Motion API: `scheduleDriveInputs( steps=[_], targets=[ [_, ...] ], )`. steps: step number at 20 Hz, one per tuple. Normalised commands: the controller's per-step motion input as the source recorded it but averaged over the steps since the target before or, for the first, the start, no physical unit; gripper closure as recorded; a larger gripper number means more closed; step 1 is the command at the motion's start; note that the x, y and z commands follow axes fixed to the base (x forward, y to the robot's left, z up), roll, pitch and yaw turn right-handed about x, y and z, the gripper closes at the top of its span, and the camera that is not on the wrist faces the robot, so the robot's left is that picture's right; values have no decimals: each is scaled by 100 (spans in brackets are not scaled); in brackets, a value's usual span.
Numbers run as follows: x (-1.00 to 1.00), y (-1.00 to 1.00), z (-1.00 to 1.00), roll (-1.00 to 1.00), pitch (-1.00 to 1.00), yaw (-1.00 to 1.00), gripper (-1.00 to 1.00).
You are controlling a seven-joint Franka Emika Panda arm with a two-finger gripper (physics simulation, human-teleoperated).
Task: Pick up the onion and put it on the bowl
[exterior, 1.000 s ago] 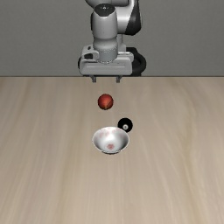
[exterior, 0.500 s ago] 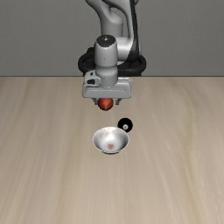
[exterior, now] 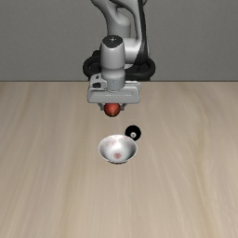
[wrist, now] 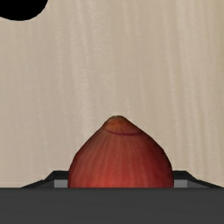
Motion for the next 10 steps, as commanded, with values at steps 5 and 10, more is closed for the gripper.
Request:
scheduleDriveInputs(
  steps=[5, 10],
  targets=[
    [0, 0, 80, 0, 0, 0, 100],
    [0, 0, 100, 0, 0, 0, 100]
  ],
)
